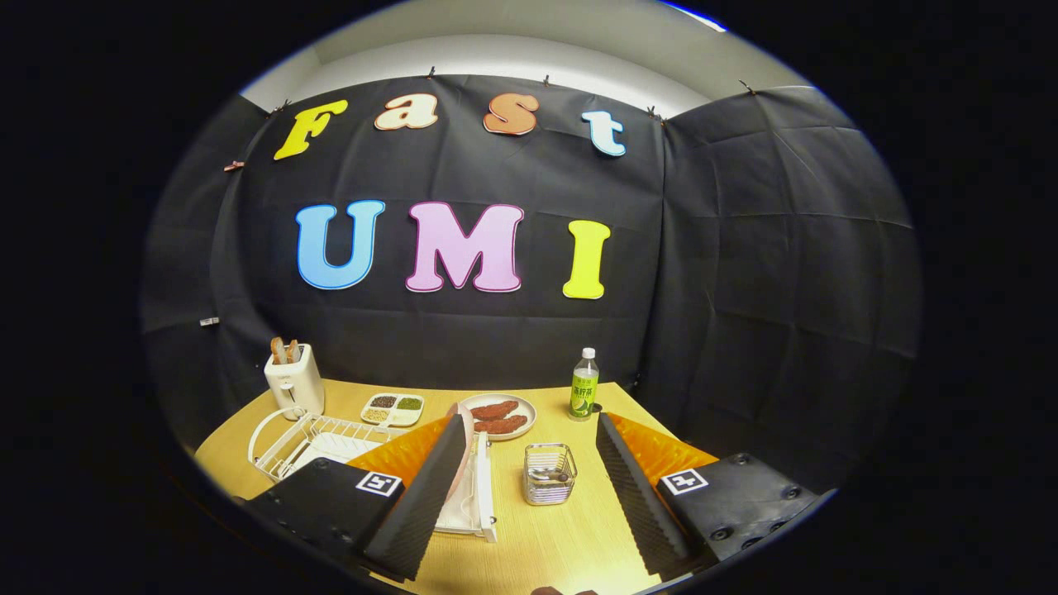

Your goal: Take the plate from the dish rack, then take the spoon from the basket and place it into the plate.

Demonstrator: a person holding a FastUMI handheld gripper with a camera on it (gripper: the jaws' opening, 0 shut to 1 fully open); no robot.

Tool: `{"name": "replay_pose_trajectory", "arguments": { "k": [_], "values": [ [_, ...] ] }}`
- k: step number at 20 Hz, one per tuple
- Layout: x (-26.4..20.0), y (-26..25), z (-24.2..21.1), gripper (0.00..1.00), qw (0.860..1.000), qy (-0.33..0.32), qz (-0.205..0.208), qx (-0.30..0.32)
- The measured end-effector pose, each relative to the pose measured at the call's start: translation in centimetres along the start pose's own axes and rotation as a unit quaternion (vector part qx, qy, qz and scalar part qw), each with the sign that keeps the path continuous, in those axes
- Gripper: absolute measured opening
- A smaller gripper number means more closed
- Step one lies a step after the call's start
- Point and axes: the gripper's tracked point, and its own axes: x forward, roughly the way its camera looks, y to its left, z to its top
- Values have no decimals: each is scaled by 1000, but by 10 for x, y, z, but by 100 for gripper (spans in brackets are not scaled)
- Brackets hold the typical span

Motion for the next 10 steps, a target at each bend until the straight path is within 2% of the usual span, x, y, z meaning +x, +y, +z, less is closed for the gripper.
{"name": "replay_pose_trajectory", "arguments": {
  "k": [6,10],
  "values": [
    [14,11,7,97,1000,2,13,-9],
    [36,30,11,98,999,23,42,-9]
  ]
}}
